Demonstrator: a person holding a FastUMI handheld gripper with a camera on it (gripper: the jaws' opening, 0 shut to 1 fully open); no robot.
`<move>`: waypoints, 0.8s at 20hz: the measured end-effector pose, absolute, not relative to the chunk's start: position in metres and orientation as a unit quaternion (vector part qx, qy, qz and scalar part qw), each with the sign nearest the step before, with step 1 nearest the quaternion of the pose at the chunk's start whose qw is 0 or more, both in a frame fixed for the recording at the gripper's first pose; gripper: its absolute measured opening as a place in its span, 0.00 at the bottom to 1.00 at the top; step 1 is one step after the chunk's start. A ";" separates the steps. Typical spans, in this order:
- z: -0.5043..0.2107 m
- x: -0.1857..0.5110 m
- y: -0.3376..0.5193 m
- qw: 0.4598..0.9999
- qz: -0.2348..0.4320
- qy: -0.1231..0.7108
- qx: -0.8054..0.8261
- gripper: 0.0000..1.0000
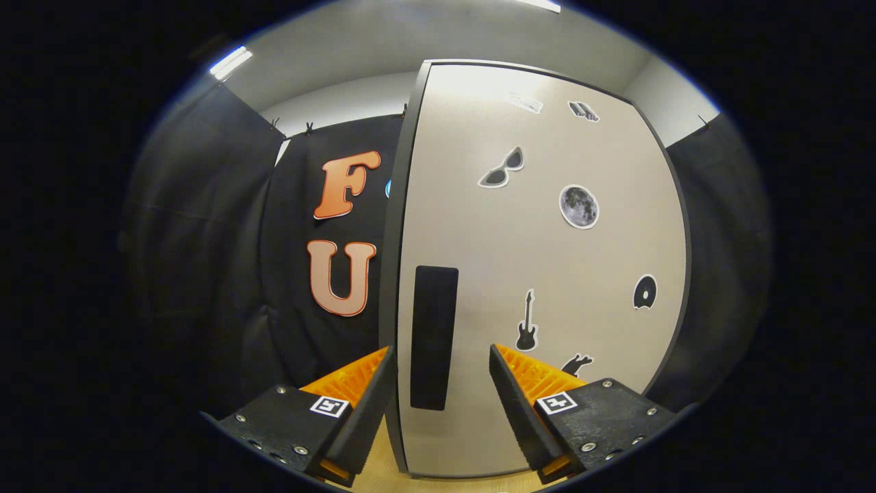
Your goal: Open the shoe cabinet door, grab the shoes and put them into the shoe cabinet, then close the shoe cabinet door.
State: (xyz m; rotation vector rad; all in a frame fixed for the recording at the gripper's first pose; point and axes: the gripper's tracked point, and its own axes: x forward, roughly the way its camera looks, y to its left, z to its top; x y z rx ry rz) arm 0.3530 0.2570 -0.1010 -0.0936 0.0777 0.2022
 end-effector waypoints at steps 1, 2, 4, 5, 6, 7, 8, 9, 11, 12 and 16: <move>-0.103 0.358 0.259 0.993 0.103 0.042 -0.044 0.82; -0.106 0.362 0.262 0.992 0.105 0.047 -0.041 0.80; -0.110 0.369 0.265 0.992 0.106 0.056 -0.040 0.75; -0.112 0.373 0.265 0.992 0.102 0.059 -0.043 0.71; -0.113 0.376 0.265 0.992 0.100 0.060 -0.045 0.68; -0.113 0.376 0.264 0.993 0.095 0.057 -0.047 0.63; -0.112 0.376 0.266 0.993 0.095 0.055 -0.048 0.62; -0.112 0.375 0.268 0.993 0.098 0.053 -0.050 0.58; -0.113 0.375 0.271 0.992 0.101 0.057 -0.056 0.42; -0.115 0.375 0.272 0.992 0.098 0.063 -0.052 0.39; -0.114 0.373 0.271 0.991 0.101 0.079 -0.040 0.32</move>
